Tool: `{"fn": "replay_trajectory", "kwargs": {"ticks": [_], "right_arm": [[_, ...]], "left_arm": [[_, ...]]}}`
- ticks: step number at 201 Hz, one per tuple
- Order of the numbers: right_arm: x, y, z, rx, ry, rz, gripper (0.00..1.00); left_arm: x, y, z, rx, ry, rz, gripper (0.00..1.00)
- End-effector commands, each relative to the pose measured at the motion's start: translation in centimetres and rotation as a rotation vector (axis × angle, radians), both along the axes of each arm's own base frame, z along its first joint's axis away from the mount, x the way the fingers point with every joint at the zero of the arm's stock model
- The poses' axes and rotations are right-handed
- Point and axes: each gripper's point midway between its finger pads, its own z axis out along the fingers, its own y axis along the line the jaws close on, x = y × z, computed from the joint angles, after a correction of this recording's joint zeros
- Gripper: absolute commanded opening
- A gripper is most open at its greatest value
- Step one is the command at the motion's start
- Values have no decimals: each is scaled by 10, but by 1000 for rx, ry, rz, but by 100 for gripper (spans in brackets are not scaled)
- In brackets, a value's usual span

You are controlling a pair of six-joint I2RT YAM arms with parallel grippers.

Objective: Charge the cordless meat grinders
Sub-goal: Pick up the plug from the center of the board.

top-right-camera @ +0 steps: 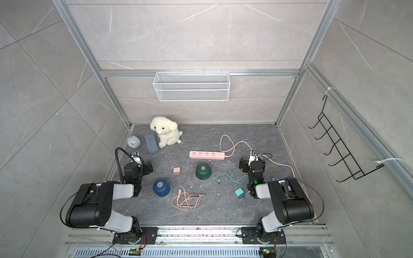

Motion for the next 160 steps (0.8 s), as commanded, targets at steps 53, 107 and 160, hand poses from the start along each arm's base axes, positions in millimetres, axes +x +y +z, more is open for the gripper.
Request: {"fn": "replay_trajectory", "kwargs": {"ticks": [53,107,160], "right_arm": [[1,1,4,-10,-16,2,100],[1,1,4,-8,-12,3,100],[1,1,4,-9,-11,3,100]], "left_arm": [[7,1,15,-6,-65,6,100],[7,2,14,-6,-63,7,100],[8,1,14,-8,-60,5,100]]}}
